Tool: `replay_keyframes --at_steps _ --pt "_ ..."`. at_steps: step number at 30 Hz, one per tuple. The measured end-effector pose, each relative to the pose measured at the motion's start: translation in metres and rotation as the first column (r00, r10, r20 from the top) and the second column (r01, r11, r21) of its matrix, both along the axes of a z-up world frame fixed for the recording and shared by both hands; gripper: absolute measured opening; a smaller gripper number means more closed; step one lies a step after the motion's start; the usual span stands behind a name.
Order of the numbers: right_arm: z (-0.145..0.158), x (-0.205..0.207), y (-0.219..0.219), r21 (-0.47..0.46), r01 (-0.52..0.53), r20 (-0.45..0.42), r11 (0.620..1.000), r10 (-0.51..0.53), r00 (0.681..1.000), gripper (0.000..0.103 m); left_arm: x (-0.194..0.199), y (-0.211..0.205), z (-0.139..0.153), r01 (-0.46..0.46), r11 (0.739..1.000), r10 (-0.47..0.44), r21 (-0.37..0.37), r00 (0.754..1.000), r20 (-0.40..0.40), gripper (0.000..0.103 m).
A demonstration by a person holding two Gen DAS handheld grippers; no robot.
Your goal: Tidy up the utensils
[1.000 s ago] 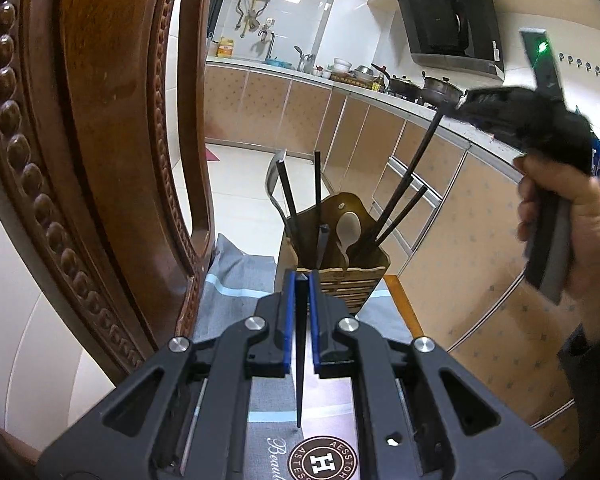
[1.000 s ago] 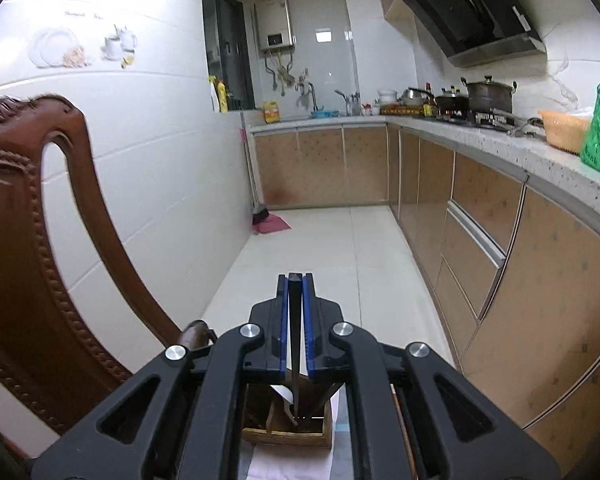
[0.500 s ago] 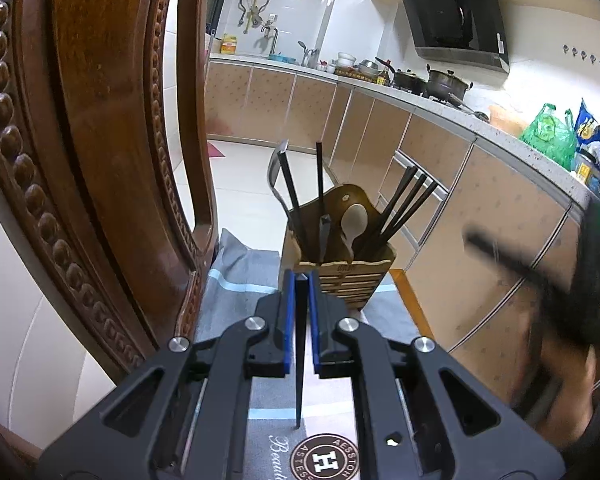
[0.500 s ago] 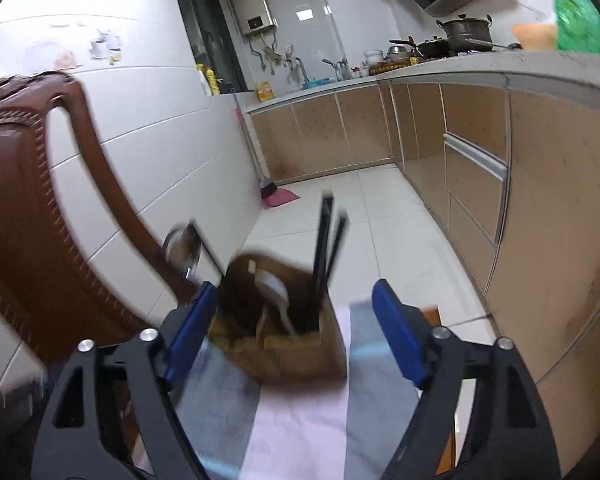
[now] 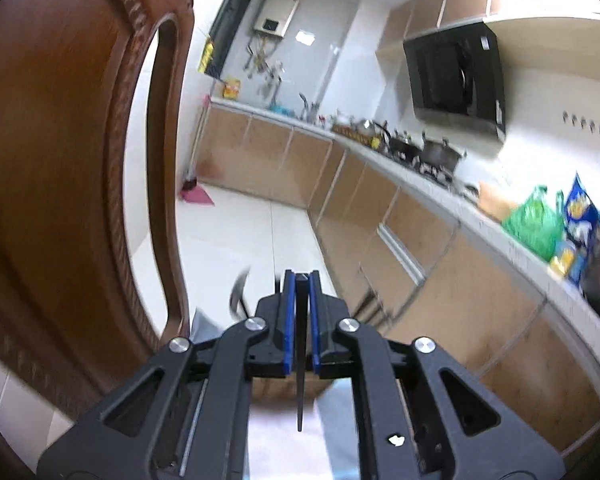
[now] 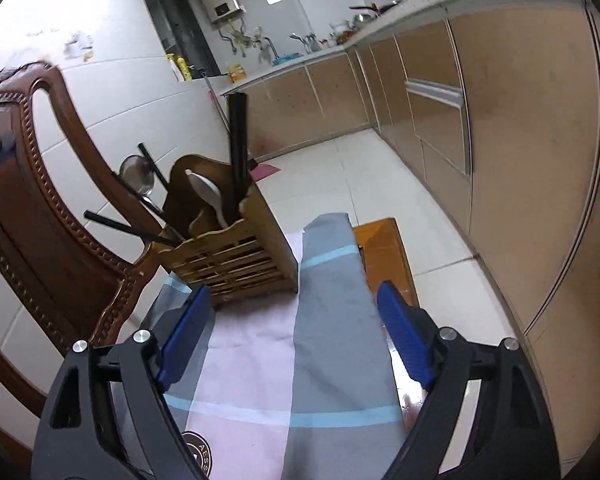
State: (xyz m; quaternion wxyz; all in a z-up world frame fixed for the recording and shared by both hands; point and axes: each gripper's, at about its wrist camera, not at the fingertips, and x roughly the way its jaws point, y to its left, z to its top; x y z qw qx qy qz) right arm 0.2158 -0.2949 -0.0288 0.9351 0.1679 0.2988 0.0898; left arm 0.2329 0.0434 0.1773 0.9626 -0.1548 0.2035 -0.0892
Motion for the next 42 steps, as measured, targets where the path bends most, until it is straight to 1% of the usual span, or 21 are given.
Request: replay_keyframes --at_steps 3,7,10,13,15,16,17,18,19,20,22,23,26,28,30,31,33,35,37,40,42 --pt "0.001 0.004 -0.008 0.013 0.005 0.0 1.0 -0.005 1.0 0.083 0.028 0.001 0.013 -0.041 0.999 0.041 0.0 0.999 0.004 0.007" --pt "-0.001 0.006 -0.015 0.018 0.006 -0.009 1.0 -0.006 1.0 0.083 0.059 0.001 0.01 -0.08 0.997 0.08 0.006 0.997 0.0 0.007" --pt "-0.001 0.008 -0.018 0.022 0.01 -0.01 1.0 -0.01 1.0 0.083 0.076 0.002 -0.004 -0.092 0.996 0.092 -0.007 0.996 -0.023 0.007" --pt "-0.002 0.011 -0.018 0.029 0.007 -0.012 1.0 -0.007 1.0 0.083 0.092 -0.001 -0.027 -0.098 0.995 0.097 -0.004 0.994 -0.052 0.007" --pt "-0.002 0.013 -0.016 0.025 0.001 -0.013 1.0 -0.001 1.0 0.083 0.101 -0.006 -0.05 -0.089 0.996 0.091 0.025 0.99 -0.107 0.007" --pt "-0.002 0.014 -0.015 0.021 -0.004 -0.015 1.0 0.004 1.0 0.083 0.103 -0.008 -0.058 -0.087 0.995 0.092 0.046 0.988 -0.127 0.01" --pt "-0.002 0.014 -0.013 0.018 -0.01 -0.017 1.0 0.01 1.0 0.083 0.1 -0.011 -0.066 -0.079 0.994 0.089 0.073 0.984 -0.151 0.029" --pt "-0.003 0.015 -0.01 0.014 -0.017 -0.021 1.0 0.017 1.0 0.083 0.09 -0.014 -0.072 -0.068 0.993 0.082 0.091 0.985 -0.15 0.061" --pt "-0.003 0.015 -0.008 0.01 -0.022 -0.024 1.0 0.022 0.999 0.083 0.074 -0.016 -0.075 -0.072 0.991 0.086 0.115 0.988 -0.126 0.074" --pt "-0.003 0.015 -0.005 0.005 -0.028 -0.026 1.0 0.028 0.999 0.083 0.057 -0.018 -0.077 -0.078 0.987 0.093 0.143 0.991 -0.097 0.084" --pt "-0.002 0.013 0.004 -0.033 -0.042 -0.026 0.999 0.041 0.999 0.083 0.028 -0.02 -0.084 -0.062 0.979 0.077 0.193 0.994 -0.074 0.087" --pt "-0.001 0.012 0.008 -0.048 -0.047 -0.025 0.998 0.046 0.999 0.083 0.008 -0.023 -0.091 -0.051 0.974 0.07 0.222 0.995 -0.077 0.09" --pt "0.003 0.003 0.025 -0.117 -0.07 -0.024 0.991 0.068 0.997 0.085 -0.039 -0.027 -0.117 -0.046 0.964 0.073 0.262 0.993 -0.095 0.097" --pt "0.006 -0.006 0.034 -0.168 -0.067 -0.01 0.984 0.066 0.998 0.096 -0.064 -0.03 -0.139 -0.051 0.95 0.092 0.308 0.988 -0.12 0.097" --pt "0.009 -0.017 0.043 -0.212 -0.075 0.007 0.974 0.079 0.997 0.1 -0.082 -0.029 -0.156 -0.053 0.944 0.102 0.325 0.986 -0.133 0.098" --pt "0.009 -0.022 0.046 -0.229 -0.076 0.009 0.97 0.08 0.997 0.1 -0.089 -0.031 -0.166 -0.037 0.945 0.092 0.324 0.984 -0.155 0.098" --pt "0.01 -0.029 0.052 -0.26 -0.075 -0.005 0.963 0.077 0.997 0.1 -0.092 -0.036 -0.177 0.002 0.95 0.064 0.314 0.977 -0.202 0.099" --pt "0.012 -0.036 0.057 -0.267 -0.088 -0.032 0.96 0.082 0.996 0.1 -0.093 -0.04 -0.184 0.025 0.947 0.048 0.32 0.974 -0.221 0.099" --pt "0.014 -0.044 0.06 -0.28 -0.076 -0.029 0.957 0.07 0.997 0.1 -0.094 -0.042 -0.187 0.02 0.943 0.057 0.333 0.974 -0.221 0.099" --pt "0.018 -0.053 0.06 -0.287 -0.062 -0.015 0.956 0.06 0.998 0.1 -0.096 -0.04 -0.188 0.0 0.954 0.065 0.301 0.976 -0.208 0.099" --pt "0.02 -0.058 0.06 -0.301 -0.046 0.004 0.953 0.049 0.999 0.1 -0.096 -0.04 -0.182 -0.014 0.958 0.072 0.287 0.979 -0.192 0.099"
